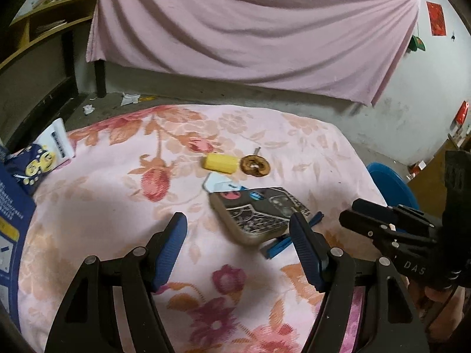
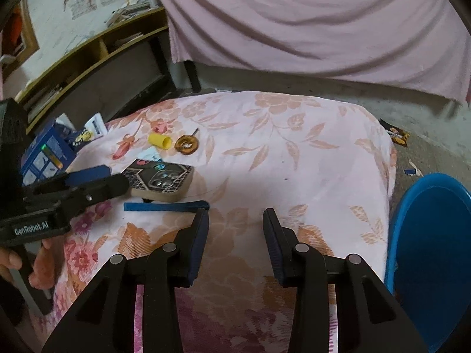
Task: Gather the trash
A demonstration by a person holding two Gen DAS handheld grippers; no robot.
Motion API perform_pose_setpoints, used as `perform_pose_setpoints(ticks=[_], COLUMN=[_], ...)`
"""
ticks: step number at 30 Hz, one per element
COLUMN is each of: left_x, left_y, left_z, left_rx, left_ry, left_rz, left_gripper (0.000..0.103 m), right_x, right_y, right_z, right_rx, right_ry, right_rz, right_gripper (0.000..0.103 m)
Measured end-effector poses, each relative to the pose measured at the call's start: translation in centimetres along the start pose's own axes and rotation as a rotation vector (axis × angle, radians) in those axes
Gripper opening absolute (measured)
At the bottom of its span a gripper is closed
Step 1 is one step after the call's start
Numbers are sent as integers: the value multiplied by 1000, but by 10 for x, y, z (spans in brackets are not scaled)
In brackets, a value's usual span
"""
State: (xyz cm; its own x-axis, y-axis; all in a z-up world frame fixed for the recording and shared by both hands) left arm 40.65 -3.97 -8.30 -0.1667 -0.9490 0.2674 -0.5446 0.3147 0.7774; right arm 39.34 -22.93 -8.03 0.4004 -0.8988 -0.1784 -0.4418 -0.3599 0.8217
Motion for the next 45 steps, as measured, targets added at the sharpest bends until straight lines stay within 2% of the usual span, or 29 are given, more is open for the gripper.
perform_pose_setpoints(ticks=[5,9,15,21,24,26,32,34,38,45], left_x=[16,28,41,41,37,33,15,9,0,-26], left_y=[-15,-27,-43,-49,-46,-44,-36,-32,-22,0], left_z=[-6,-11,-15,-12,-11,-11,-11,-11,-9,-5], left_rx=[-35,-59,-99,-93,-84,-81,-81,-81,-69,-55], left_ry=[-40,-60,-94,-92,-83,-78,-50,-34,-16,42], left_rz=[0,-11,-43,-45,-48,-46,-37,-23,-17,-7], left_gripper=[66,71,71,71,60,46,21,20,18,17], right_x=[18,32,46,50,50,49,39,31,14,-10], right_y=[9,16,21,24,25,25,20,17,10,-12], right_z=[2,5,10,12,12,12,7,5,0,-12], right_rx=[23,40,51,63,65,62,43,31,12,-19], right_ry=[-48,-83,-93,-91,-92,-84,-54,-39,1,18], right_rz=[20,22,19,14,15,25,14,7,-40,-91], right_gripper=[36,37,37,38,38,38,38,39,48,51])
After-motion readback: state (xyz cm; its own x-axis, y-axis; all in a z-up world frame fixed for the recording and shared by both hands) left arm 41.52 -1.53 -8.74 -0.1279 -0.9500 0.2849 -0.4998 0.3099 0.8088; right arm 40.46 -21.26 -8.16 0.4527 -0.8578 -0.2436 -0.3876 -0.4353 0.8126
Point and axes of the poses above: each gripper's, at about its wrist camera, not at the fingertips, and y roughly against the way its jaws point, x to its right, z to its underside, the point moved 2 cm from there along -y, roughly the way its jaws point, and after that the axes turned 3 degrees about -x, right-handed, at the moved point
